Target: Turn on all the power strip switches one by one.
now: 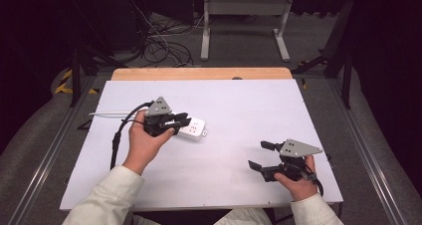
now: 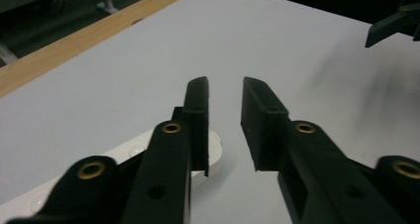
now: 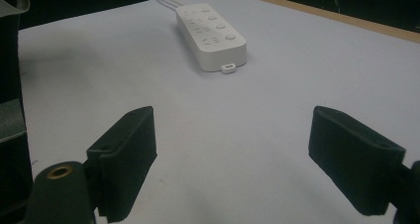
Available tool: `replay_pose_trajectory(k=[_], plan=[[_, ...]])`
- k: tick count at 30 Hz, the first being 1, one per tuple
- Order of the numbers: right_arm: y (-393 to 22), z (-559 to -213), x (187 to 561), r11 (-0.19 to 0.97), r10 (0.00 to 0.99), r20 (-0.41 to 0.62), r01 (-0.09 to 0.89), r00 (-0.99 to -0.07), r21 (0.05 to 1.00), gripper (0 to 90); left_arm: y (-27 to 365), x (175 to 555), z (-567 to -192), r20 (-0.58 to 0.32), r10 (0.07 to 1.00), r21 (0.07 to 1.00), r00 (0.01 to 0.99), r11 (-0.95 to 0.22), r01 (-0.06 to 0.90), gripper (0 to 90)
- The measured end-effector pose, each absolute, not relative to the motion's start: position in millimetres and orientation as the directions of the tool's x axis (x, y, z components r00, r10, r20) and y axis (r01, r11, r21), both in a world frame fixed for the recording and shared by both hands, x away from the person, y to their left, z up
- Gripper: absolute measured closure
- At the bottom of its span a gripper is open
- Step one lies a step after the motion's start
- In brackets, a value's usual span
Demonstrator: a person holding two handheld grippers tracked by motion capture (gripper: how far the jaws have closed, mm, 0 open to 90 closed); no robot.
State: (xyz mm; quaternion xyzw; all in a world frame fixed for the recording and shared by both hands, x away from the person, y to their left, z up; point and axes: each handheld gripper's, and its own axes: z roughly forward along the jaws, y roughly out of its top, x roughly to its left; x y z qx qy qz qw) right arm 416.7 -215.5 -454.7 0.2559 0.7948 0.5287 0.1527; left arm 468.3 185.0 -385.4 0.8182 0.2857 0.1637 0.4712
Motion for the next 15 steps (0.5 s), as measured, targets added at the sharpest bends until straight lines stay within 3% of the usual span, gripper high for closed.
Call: replay_pose_trajectory(k=[15], plan=[[-215, -454, 416, 0.309, 0.568, 0.024, 0.241, -0.823, 0.92, 18.9, 232, 419, -406, -0.023, 0.603, 0.911, 0.797, -0.315, 0.265, 29.9]])
